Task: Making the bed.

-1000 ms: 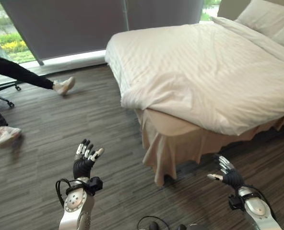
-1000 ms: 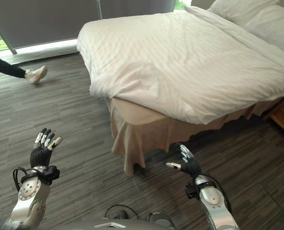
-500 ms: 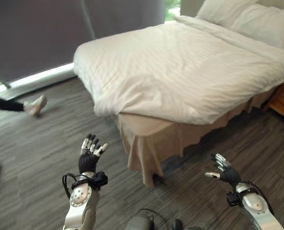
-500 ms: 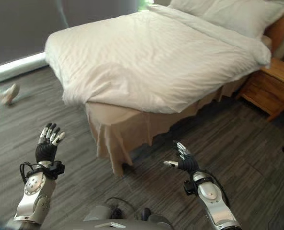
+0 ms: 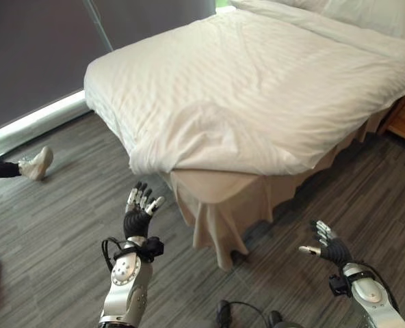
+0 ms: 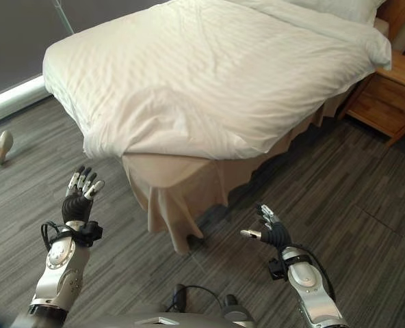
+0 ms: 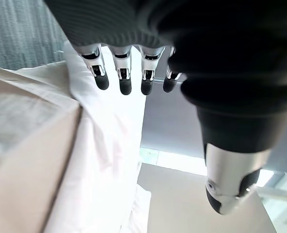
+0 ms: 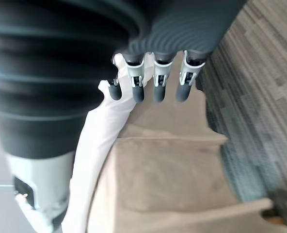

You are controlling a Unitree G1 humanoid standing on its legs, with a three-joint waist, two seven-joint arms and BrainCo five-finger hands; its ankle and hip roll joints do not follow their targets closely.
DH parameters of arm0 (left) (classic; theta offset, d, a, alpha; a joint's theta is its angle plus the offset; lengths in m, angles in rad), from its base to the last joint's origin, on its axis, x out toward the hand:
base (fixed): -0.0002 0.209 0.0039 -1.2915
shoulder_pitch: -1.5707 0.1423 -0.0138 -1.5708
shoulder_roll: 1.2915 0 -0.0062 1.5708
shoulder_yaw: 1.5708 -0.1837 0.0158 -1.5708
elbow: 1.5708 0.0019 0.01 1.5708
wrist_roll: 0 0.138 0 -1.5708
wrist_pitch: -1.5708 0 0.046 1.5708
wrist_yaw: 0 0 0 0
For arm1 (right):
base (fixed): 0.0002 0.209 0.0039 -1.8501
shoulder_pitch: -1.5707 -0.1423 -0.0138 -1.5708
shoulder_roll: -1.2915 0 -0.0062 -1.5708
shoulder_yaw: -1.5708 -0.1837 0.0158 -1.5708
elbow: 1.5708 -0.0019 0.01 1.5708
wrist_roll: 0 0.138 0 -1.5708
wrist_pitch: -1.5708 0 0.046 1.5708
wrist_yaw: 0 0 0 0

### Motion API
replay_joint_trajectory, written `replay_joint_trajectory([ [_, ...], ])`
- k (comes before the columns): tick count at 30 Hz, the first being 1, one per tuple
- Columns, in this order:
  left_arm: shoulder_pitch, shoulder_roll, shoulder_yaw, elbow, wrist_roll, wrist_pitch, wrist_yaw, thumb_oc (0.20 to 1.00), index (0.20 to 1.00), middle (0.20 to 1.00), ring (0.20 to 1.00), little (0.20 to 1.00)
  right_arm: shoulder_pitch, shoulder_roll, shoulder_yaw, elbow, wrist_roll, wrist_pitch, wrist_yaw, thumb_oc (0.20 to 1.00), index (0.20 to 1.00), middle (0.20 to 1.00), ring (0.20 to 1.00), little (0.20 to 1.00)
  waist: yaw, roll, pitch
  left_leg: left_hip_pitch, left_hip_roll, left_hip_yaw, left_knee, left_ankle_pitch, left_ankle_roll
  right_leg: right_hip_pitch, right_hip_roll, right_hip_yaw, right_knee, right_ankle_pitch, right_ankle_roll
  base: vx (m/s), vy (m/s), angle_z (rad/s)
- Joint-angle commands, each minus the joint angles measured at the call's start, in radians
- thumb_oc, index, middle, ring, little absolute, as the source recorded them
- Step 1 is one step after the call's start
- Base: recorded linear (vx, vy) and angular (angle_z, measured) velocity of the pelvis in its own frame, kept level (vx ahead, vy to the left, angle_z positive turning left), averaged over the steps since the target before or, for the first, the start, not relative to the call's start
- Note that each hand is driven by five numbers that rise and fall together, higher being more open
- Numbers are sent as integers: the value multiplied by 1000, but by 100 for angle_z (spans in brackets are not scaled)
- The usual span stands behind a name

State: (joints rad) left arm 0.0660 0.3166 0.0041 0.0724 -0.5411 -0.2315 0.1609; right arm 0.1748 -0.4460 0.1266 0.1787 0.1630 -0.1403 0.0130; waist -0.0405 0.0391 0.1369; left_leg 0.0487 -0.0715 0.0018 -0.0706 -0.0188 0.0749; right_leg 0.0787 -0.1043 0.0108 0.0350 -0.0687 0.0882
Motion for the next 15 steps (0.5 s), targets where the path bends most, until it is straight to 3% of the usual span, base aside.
replay_joint_trajectory([
  [1,-48,72,43,-49,52,-62,27,1000,1000,1000,1000,1000,-72,-17,33,-23,-9,-61,0,1000,1000,1000,1000,1000,16,-13,-67,-35,21,21,21,-10,-2,-82,22,-37,265,44,5,68,183,-73],
  [3,-69,105,49,-62,86,-56,32,1000,1000,1000,1000,1000,-84,-1,48,-22,-11,-56,6,1000,1000,1000,1000,1000,10,-1,-49,3,17,41,-17,-11,11,-177,6,-65,419,53,0,132,301,-55],
  [5,-72,109,51,-66,93,-56,29,1000,1000,1000,1000,1000,-84,5,49,-24,-8,-56,7,1000,1000,1000,1000,1000,10,2,-48,8,19,54,-17,-14,9,-192,7,-84,399,37,-3,88,145,-24],
  [6,-74,107,57,-80,90,-60,19,1000,1000,1000,1000,1000,-73,15,48,-19,13,-55,18,1000,1000,1000,1000,1000,11,9,-52,9,30,72,-17,-17,-3,-191,28,-115,273,8,-11,53,37,-4],
  [7,-73,107,57,-80,90,-60,19,1000,1000,1000,1000,1000,-72,15,48,-20,14,-55,18,1000,1000,1000,1000,1000,10,12,-52,10,34,72,-17,-18,-4,-183,32,-117,260,14,-13,67,25,-6],
  [9,-62,104,63,-114,97,-68,14,1000,1000,1000,1000,1000,-35,21,36,-31,49,-65,36,1000,1000,1000,1000,1000,14,-3,-63,8,32,75,-17,-24,-14,-126,53,-120,43,24,-16,134,-67,-20],
  [11,-45,79,51,-83,74,-58,-1,1000,1000,1000,1000,1000,-44,16,57,-26,83,-61,48,1000,1000,1000,1000,1000,18,-18,-68,9,35,76,-17,-28,-17,-95,61,-89,-15,25,-25,137,-117,-4],
  [15,-9,48,42,-80,43,-57,-27,1000,1000,1000,1000,1000,-33,4,31,-35,105,-67,60,1000,1000,1000,1000,1000,28,-26,-100,12,35,77,-17,-34,-27,-38,66,-112,-97,36,-28,128,-90,-2],
])
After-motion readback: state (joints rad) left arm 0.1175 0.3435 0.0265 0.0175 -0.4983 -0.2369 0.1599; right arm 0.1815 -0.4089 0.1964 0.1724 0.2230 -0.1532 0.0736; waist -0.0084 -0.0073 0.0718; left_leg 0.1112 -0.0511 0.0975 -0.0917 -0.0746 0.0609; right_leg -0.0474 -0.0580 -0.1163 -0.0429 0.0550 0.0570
